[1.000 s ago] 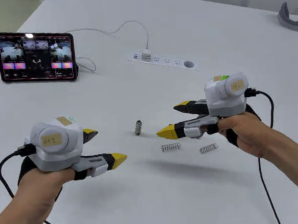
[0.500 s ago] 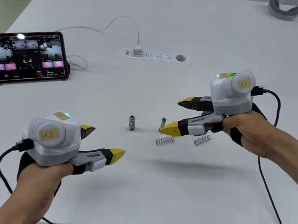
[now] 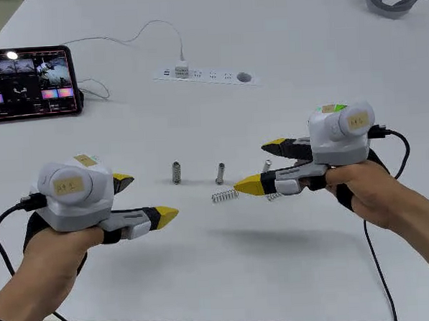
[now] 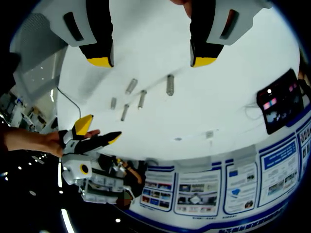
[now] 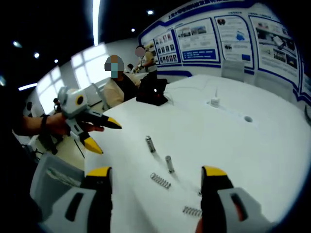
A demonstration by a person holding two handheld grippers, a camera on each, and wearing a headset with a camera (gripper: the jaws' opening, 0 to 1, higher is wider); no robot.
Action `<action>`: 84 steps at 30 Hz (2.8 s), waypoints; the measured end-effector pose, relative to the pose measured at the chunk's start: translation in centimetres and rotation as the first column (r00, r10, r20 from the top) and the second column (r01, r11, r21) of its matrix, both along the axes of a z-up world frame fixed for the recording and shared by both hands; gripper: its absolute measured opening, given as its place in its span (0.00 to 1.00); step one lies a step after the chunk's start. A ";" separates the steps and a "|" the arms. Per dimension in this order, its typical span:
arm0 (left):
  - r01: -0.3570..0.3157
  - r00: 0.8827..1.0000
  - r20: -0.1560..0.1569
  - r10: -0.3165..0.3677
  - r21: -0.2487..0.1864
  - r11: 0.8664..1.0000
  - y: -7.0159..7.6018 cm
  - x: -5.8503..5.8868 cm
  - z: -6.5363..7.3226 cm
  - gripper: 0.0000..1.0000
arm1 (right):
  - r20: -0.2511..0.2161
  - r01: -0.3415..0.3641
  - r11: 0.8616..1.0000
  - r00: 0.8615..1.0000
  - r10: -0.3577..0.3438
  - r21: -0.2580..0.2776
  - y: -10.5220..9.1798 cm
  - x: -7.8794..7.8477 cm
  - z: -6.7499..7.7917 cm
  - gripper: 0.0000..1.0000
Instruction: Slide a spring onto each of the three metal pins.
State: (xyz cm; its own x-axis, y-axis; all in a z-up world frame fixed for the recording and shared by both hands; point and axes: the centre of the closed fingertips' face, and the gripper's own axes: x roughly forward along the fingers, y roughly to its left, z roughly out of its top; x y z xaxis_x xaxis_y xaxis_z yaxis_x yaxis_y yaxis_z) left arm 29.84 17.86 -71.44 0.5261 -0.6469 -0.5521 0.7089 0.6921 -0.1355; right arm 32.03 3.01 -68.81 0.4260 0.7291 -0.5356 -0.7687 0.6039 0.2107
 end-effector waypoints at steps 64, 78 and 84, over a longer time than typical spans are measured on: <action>0.330 0.944 -0.052 -0.326 0.081 0.941 -11.6 0.1 -4.1 0.59 | -0.034 0.114 0.993 0.993 -0.115 -0.027 -6.6 -6.1 -1.6 0.80; 0.312 0.948 -0.089 -0.304 0.095 0.945 -12.1 0.5 -7.4 0.46 | -0.057 0.132 0.991 0.989 -0.133 -0.027 -7.6 -7.5 -1.9 0.78; 0.299 0.953 -0.081 -0.292 0.096 0.949 -12.3 0.8 -7.7 0.40 | -0.058 0.147 0.989 0.987 -0.148 -0.026 -8.1 -7.7 -1.8 0.78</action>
State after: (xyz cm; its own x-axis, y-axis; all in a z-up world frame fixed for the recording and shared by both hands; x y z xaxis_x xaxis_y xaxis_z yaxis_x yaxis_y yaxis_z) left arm 30.67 5.54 -79.14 0.2805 -0.7039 -0.6525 0.8760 0.4656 -0.1257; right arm 24.31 -5.09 -70.62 0.4948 0.6489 -0.5780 -0.6574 0.7145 0.2394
